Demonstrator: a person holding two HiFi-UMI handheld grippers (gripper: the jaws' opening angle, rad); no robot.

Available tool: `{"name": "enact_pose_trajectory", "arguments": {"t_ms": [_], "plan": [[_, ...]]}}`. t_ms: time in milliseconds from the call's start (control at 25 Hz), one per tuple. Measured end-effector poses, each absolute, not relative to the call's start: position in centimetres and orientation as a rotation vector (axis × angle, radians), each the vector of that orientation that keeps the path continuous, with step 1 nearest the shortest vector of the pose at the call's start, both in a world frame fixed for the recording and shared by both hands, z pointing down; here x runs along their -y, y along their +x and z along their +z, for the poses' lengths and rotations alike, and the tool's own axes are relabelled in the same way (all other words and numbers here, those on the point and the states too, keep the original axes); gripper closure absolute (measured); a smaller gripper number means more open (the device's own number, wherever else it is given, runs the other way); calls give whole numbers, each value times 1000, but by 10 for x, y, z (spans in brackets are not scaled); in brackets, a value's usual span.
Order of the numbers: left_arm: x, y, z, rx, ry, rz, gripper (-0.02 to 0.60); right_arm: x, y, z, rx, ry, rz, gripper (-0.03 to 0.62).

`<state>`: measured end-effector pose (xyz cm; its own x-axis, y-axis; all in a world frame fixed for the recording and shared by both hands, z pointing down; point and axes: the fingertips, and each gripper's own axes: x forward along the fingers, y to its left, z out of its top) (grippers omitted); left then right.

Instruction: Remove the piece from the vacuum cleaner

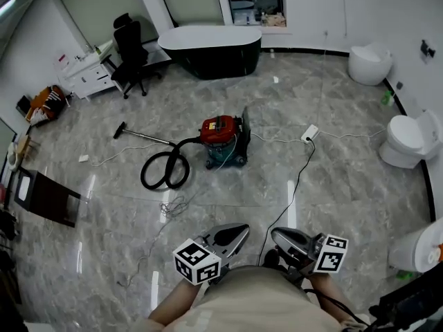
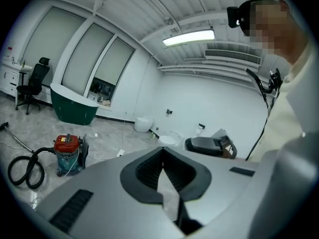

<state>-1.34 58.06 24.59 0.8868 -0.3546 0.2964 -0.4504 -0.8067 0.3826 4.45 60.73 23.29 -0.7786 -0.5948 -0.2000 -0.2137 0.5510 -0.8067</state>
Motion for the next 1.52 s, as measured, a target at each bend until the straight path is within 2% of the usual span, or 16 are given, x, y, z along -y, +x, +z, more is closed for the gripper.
{"name": "enact_pose_trajectory", "arguments": {"t_ms": [320,840,1120,1520], "plan": [[-559,36,257,677,2573,386,580,-612,49,268,-2999,-677,-778,592],[-497,48,270,635,2579,345,580,-550,71,295,-3008,-882,-908,592],[-427,17,257,559,2598,241,580,-485,50,295,-2994,-1117,-927,592],[-329,-78,247,561,2594,146,580,-388,-26,285,-3062,-1286,-852,592]]}}
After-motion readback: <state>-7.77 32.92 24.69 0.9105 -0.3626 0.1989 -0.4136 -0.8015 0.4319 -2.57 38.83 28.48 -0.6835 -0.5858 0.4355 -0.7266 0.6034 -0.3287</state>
